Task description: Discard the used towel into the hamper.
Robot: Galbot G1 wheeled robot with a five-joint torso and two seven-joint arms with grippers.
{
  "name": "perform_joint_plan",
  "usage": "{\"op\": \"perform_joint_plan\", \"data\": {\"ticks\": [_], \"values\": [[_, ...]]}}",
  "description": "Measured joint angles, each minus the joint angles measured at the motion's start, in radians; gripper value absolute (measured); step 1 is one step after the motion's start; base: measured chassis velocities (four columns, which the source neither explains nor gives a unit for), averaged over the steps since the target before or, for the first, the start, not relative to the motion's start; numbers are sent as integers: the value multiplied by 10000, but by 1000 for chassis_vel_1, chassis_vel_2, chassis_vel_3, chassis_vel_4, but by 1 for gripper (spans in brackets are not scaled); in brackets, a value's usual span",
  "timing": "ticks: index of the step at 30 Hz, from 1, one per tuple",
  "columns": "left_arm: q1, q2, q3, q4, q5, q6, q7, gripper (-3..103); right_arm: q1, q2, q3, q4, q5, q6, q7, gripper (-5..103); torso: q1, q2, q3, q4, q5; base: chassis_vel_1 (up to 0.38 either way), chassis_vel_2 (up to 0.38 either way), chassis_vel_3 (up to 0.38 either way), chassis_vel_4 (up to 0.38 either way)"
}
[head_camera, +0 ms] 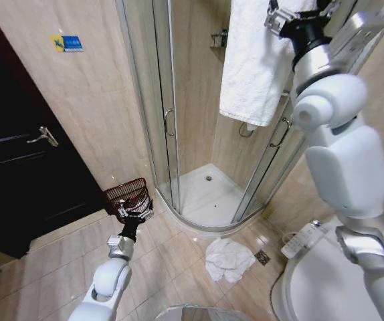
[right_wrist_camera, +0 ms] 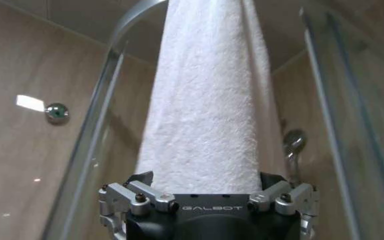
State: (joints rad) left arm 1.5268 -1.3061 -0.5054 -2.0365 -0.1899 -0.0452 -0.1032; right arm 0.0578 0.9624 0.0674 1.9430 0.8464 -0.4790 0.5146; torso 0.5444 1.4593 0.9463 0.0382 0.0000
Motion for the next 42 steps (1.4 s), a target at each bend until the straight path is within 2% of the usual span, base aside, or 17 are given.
{"op": "perform_joint_plan", "data": {"ticks": [3,9,10,11,14,15,17,20,23,24,26,27,30,33,42], "values": [[-34,-9,37,19,24,-11,5,100,395,195,-201,-160,699,-325,338,100,1,-4,0,3,-2,0,0,0,0],[-16,21,-69,18,16,-112,5,100,604,244,-302,-363,1108,-535,405,97,1,-5,0,2,0,0,0,0,0],[-14,28,-87,19,6,-137,5,100,633,239,-369,-453,1109,-602,385,87,0,-5,-1,2,0,0,0,0,0],[-14,28,-87,19,6,-137,5,100,633,239,-369,-453,1109,-602,385,87,0,-5,-1,2,0,0,0,0,0],[-42,30,-73,19,-5,-163,9,100,652,242,-422,-738,1102,-627,335,71,0,-6,-2,2,0,0,0,0,0],[-42,30,-73,19,-5,-163,9,100,652,242,-422,-738,1102,-627,335,71,0,-6,-2,2,0,0,0,0,0],[-64,29,-52,19,-7,-165,14,100,652,201,-422,-841,1098,-621,277,60,0,-6,-1,3,0,0,0,0,0],[-72,34,-46,16,-10,-166,18,100,641,120,-416,-875,1116,-597,235,54,0,-7,-2,2,0,0,0,0,0],[-72,35,-48,15,33,-225,9,100,572,-50,-406,-848,1182,-501,207,38,-1,-7,-2,2,1,0,0,0,0],[-72,35,-48,15,33,-225,9,100,572,-50,-406,-848,1182,-501,207,38,-1,-7,-2,2,1,0,0,0,0],[-49,9,-54,-11,187,-337,-5,100,543,-173,-451,-793,1199,-362,210,27,-2,-8,-3,2,1,0,0,0,0],[-49,9,-54,-11,187,-337,-5,100,543,-173,-451,-793,1199,-362,210,27,-2,-8,-3,2,1,0,0,0,0],[-11,-15,-19,-80,261,-366,-4,100,593,-281,-509,-746,1253,-302,227,12,-2,-8,-3,2,1,0,0,0,0],[10,-17,-8,-104,280,-367,-1,100,660,-337,-539,-711,1307,-285,234,5,-2,-9,-3,2,0,0,0,0,0],[48,64,-12,-130,280,-376,28,100,583,-577,-549,-512,1574,-259,248,5,-2,-9,-4,2,0,0,0,0,0]]}}
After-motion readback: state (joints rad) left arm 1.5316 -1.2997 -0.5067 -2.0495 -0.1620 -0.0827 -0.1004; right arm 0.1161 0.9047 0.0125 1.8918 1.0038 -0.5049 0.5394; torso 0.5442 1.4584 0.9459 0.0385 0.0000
